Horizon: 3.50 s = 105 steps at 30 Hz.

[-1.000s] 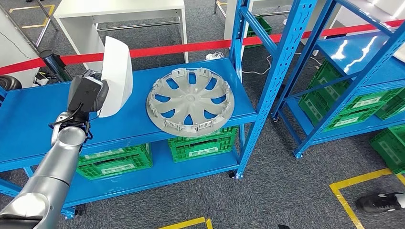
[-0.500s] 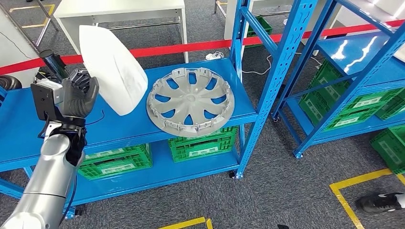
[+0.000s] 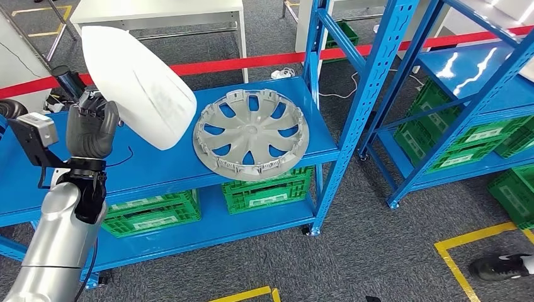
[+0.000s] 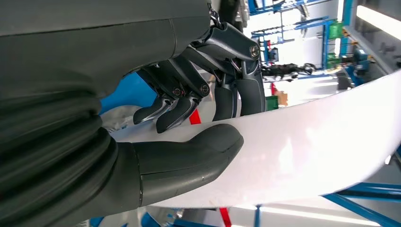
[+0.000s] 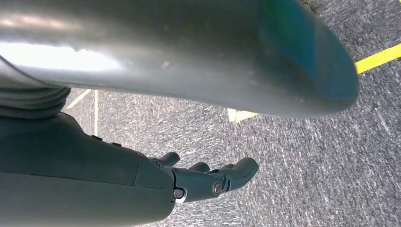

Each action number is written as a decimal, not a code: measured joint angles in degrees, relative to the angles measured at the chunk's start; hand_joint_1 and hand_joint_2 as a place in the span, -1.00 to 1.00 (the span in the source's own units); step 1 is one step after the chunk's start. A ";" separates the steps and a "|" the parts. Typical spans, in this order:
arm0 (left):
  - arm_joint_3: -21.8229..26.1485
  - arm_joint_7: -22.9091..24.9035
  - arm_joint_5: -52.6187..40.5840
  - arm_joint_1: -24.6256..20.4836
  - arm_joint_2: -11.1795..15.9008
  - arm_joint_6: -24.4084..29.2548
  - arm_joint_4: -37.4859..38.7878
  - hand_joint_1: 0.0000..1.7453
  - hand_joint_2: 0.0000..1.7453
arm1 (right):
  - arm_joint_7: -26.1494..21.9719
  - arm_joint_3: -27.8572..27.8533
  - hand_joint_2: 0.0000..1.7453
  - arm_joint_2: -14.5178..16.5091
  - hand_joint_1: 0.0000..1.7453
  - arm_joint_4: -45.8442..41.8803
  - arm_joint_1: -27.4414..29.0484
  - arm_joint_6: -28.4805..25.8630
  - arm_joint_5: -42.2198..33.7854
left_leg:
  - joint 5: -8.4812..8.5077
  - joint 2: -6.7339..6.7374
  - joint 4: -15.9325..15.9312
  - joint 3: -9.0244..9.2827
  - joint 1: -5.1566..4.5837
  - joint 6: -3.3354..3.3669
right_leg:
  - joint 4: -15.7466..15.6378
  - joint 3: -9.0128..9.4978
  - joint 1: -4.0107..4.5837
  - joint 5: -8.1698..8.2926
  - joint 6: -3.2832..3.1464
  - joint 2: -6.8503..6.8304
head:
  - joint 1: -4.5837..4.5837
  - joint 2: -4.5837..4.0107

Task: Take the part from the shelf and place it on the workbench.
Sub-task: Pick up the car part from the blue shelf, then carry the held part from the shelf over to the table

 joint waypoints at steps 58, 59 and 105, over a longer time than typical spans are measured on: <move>-0.11 0.77 1.21 2.52 1.34 -3.48 -3.47 1.00 1.00 | 0.16 -1.81 -1.00 0.16 -1.00 0.00 0.11 0.27 0.64 | -4.47 0.00 -0.17 5.73 0.10 0.76 | 1.40 -2.46 -0.02 1.41 0.43 0.04 | -0.18 0.00; -0.14 0.79 1.20 2.63 1.34 -3.58 -3.65 1.00 1.00 | 0.16 -1.86 -1.00 0.20 -1.00 0.00 0.21 0.29 0.64 | -3.74 0.12 -0.28 5.11 0.17 1.35 | 3.13 -3.19 -0.01 -0.74 0.57 0.07 | -0.15 0.00; 0.20 2.02 3.40 4.45 4.31 -5.51 -6.39 1.00 1.00 | -0.03 -2.24 -1.00 0.34 -1.00 0.00 -0.34 0.55 1.44 | -0.06 0.58 3.29 -4.67 -0.42 -0.50 | -0.47 6.31 1.57 -4.90 -2.93 -0.47 | -0.09 0.00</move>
